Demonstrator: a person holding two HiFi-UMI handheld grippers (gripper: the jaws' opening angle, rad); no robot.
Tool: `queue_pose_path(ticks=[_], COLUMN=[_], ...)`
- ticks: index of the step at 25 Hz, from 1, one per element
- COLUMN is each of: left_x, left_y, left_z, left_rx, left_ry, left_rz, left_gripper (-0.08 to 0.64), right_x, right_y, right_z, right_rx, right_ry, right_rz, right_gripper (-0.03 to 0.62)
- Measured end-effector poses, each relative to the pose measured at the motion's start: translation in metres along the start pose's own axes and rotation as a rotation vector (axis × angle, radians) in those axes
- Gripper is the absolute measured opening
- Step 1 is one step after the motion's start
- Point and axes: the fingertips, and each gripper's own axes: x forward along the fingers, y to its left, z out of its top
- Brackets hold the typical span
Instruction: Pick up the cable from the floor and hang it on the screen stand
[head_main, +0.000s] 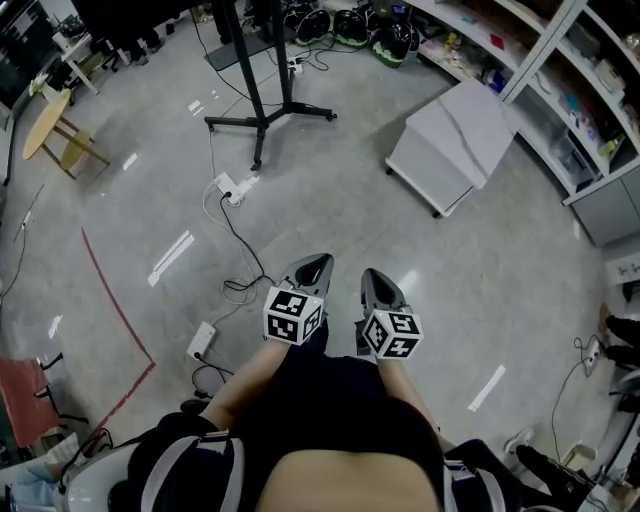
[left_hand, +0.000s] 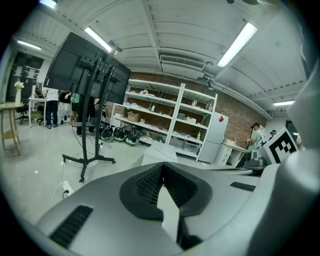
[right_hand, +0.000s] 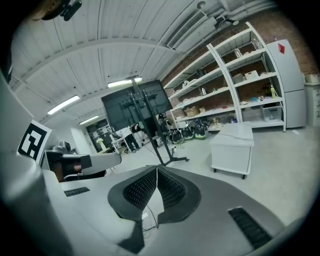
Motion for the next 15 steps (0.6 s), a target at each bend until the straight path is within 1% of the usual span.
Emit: queue_pose_path(ticks=[7,10,15], left_x=[0.043,0.060,0.082], left_y=[0.050,0.063,0.088], left_z=[0.044,0.057,0.074], left_rx=[0.010,0.018,0.033], left_ry=[-0.027,-0.039,-0.035], left_rz=[-0.023,-0.030,-0.027], left_gripper=[0.008,0.008,0.008], right_x=[0.072,0.097,0.135], right_y=[0.001,0.000,0.002], right_z=[0.044,0.056,0.070], right_rx=[-0.035,-0.050,-0.079], right_ry=[-0.018,-0.012,0.005], right_rz=[0.005,0.010,0.020], right_gripper=[0.025,0.025,0.025])
